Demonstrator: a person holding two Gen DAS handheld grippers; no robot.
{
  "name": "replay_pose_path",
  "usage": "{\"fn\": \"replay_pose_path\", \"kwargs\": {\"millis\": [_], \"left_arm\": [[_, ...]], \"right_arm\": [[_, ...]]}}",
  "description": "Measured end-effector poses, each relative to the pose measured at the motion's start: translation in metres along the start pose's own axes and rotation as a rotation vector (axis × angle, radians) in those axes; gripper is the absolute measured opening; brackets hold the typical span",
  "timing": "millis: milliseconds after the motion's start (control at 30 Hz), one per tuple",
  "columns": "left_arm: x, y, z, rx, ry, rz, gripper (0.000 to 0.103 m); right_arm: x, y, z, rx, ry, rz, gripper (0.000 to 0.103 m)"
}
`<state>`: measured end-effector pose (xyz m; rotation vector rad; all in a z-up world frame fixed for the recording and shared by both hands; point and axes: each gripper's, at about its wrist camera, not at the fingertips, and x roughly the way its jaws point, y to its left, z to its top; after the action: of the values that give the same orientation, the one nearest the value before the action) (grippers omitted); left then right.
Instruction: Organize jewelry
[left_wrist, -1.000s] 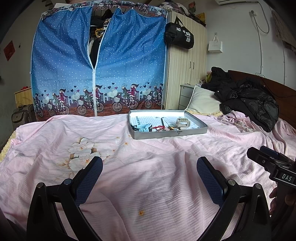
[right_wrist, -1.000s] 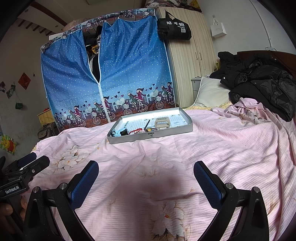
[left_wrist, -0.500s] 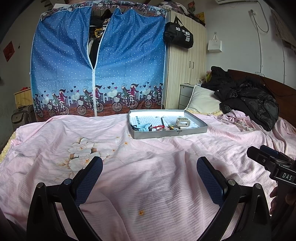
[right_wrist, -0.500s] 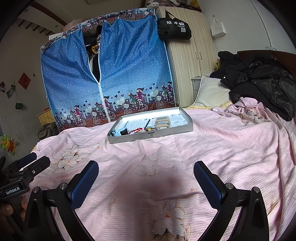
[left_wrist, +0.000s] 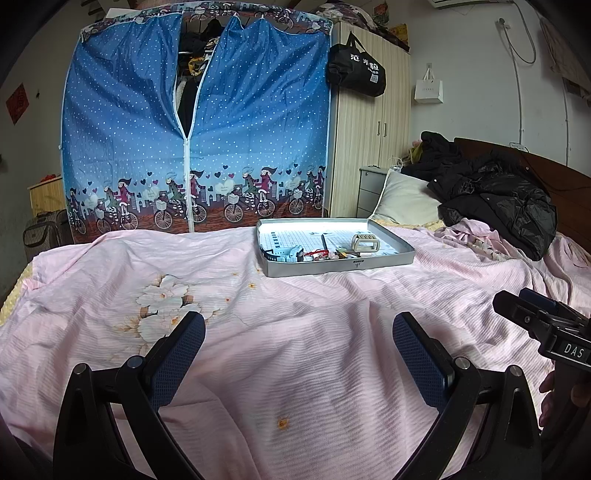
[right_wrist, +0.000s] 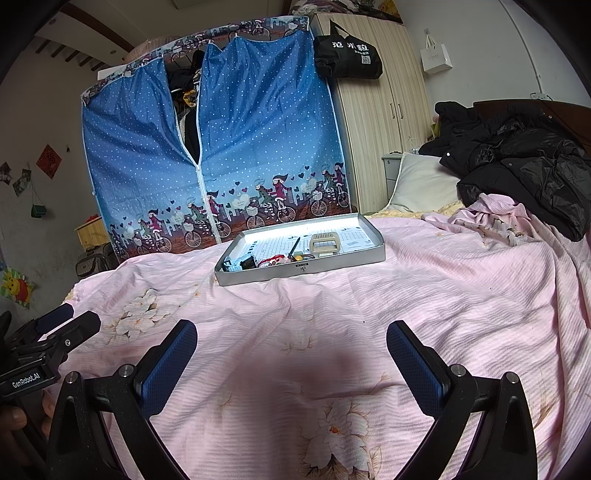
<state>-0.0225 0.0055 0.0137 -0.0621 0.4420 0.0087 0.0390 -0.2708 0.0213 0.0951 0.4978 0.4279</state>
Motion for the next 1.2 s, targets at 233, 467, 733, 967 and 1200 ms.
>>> {"fn": "replay_pose_path", "kwargs": {"millis": [233,467,733,967,1200], "left_arm": [[-0.0001,0.0009,-0.0002,0.002,0.000,-0.001,0.100],[0.0000,0.0014,-0.0002,0.003,0.000,-0.001,0.100],[0.0002,0.0018,0.0000,0.003,0.000,-0.002,0.100],[0.0003,0.0016,-0.0001,0.004,0.000,-0.002,0.100],[-0.0001,0.0046,-0.0004,0.001,0.002,-0.007,0.100]], "right_arm": [[-0.0001,0.0002,0.0000,0.000,0.000,0.000,0.103],[-0.0005,0.0006,0.0000,0.000,0.000,-0.001,0.103],[-0.0003,0.0007,0.0001,0.000,0.001,-0.001,0.103],[-0.0004,0.0008,0.0002,0.001,0.001,0.000,0.103],[-0.0005,0.0009,0.0003,0.002,0.002,-0.001,0.103]]}}
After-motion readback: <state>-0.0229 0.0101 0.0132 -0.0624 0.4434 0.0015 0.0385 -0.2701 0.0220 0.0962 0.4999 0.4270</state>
